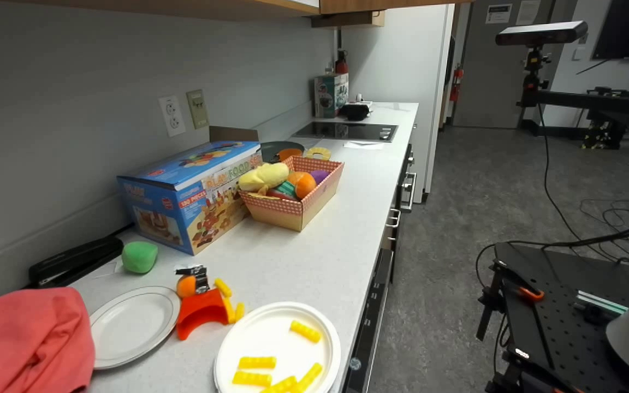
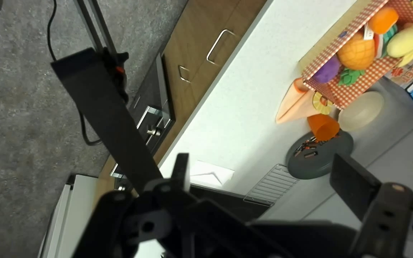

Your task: Close the top cabinet drawer door on the right

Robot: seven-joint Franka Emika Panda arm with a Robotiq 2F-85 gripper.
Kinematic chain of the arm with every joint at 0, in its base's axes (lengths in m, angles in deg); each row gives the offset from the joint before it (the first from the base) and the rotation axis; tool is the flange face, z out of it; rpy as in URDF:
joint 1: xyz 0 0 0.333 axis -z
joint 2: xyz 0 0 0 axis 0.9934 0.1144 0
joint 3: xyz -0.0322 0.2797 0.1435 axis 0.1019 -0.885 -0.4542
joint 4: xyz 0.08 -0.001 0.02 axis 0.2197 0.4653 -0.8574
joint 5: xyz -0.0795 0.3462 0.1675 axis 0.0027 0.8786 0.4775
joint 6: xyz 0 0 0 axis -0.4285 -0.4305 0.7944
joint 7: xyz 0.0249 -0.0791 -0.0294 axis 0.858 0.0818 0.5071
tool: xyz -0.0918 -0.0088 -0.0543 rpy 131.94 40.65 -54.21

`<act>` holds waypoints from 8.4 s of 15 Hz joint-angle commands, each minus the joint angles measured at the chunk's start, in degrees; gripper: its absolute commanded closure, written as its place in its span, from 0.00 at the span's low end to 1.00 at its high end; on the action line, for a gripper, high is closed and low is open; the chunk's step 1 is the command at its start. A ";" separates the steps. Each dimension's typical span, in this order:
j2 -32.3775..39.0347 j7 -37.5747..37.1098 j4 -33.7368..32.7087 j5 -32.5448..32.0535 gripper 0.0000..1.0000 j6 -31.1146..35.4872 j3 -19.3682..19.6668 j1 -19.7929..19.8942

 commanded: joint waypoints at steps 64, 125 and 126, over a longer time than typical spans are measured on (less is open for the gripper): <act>21.01 62.12 -21.26 22.97 0.00 33.54 44.43 -30.65; 13.72 48.42 -33.68 19.61 0.00 7.93 7.73 -21.98; 14.84 48.30 -33.42 19.41 0.00 10.12 8.18 -21.75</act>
